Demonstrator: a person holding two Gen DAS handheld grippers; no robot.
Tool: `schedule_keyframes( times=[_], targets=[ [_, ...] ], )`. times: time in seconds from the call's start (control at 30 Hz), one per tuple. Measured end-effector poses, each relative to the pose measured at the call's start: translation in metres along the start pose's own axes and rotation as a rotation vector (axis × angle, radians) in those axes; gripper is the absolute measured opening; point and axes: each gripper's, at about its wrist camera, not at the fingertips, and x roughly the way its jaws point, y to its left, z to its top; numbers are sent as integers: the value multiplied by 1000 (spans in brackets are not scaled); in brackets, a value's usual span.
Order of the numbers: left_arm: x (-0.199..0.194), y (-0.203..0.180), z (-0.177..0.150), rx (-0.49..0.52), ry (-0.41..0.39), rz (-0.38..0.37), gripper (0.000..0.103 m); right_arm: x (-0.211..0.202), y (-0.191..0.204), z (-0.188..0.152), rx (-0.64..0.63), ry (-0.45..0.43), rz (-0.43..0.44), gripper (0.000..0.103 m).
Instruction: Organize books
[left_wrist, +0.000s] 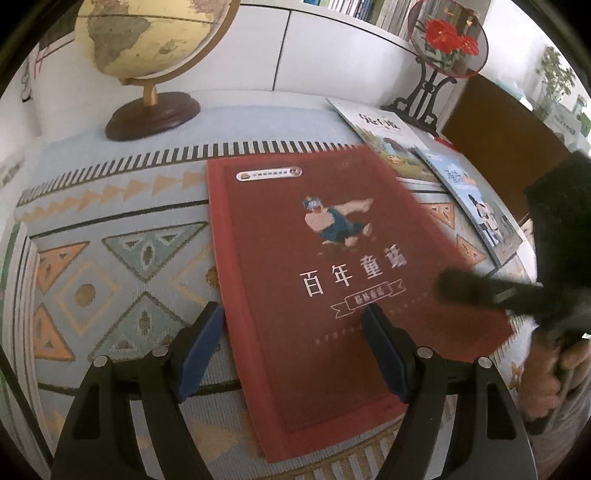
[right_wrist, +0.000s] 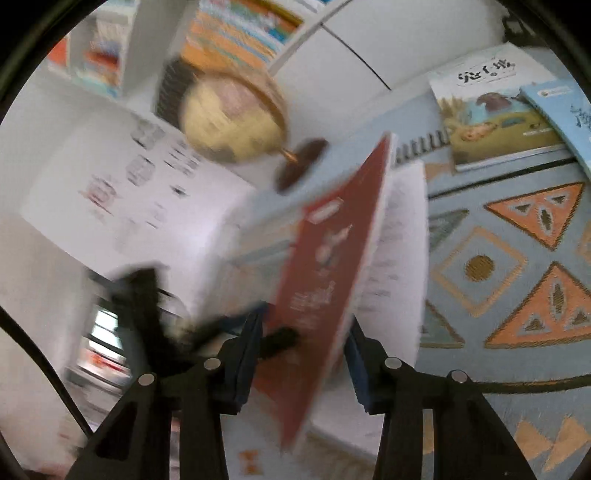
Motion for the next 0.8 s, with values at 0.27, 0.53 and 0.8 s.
schedule_keyframes(
  times=[0.27, 0.53, 0.8],
  targets=[
    [-1, 58, 6, -353, -4, -375, 74, 3, 1, -2, -30, -64, -116, 14],
    [-6, 51, 10, -369, -31, -379, 74, 1, -6, 2, -24, -71, -91, 13],
    [-12, 59, 11, -401, -68, -435, 69, -4, -14, -2, 4, -75, -58, 13]
  ],
)
